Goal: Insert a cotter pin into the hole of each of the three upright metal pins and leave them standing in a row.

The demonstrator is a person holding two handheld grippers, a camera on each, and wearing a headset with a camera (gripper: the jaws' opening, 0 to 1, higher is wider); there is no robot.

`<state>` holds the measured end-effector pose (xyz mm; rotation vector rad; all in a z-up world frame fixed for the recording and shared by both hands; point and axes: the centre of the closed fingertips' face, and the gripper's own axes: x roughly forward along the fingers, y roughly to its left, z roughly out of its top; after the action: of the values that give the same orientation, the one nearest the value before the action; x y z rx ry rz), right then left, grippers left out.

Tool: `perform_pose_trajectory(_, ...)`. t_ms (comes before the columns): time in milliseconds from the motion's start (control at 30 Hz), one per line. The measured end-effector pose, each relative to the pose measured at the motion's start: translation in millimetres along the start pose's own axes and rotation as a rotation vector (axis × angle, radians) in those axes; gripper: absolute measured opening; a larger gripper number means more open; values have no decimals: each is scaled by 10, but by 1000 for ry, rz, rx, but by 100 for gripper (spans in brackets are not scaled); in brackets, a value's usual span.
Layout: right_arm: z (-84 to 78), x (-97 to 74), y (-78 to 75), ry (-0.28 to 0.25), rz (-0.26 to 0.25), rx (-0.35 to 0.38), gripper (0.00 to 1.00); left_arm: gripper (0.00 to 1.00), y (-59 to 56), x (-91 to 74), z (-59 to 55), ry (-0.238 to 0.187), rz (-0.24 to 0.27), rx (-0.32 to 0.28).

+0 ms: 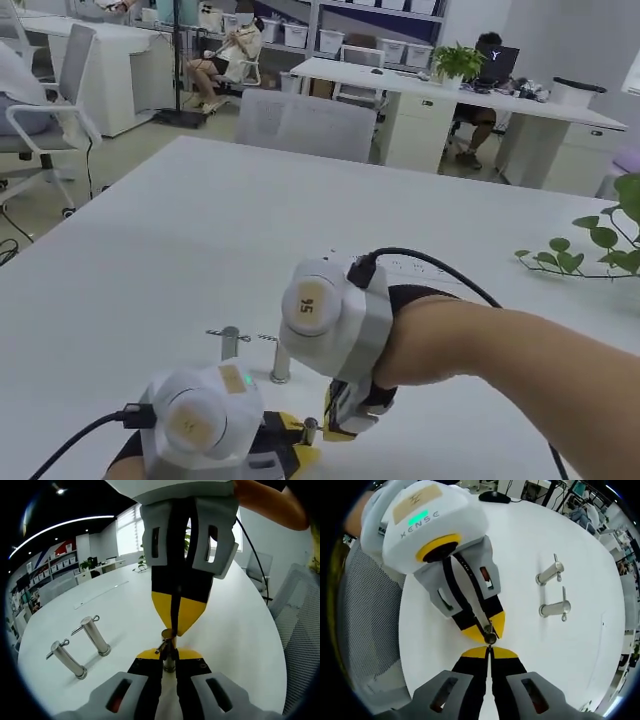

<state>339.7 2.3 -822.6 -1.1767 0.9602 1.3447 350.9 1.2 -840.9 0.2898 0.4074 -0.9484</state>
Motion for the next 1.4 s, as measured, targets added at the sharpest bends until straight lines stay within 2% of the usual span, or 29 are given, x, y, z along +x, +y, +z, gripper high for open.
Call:
perform_pose_trajectory(300, 44, 6, -7, -17, -5, -42, 2, 7, -2, 3, -1, 1, -4, 0)
perform_pose_trajectory(633, 58, 5, -1, -45, 1, -21, 3, 7, 4, 14, 4, -5, -2, -13)
perform_pose_trajectory(1000, 95, -4, 22, -71, 7, -19, 11, 7, 4, 19, 3, -5, 0, -19)
perform_pose_trajectory(1167, 56, -38, 30, -98, 4, -14, 14, 7, 4, 20, 3, -6, 1, -18)
perform_pose_trajectory(1400, 8, -85, 42, -212, -11, 49, 15, 7, 7, 24, -2, -15, -2, -25)
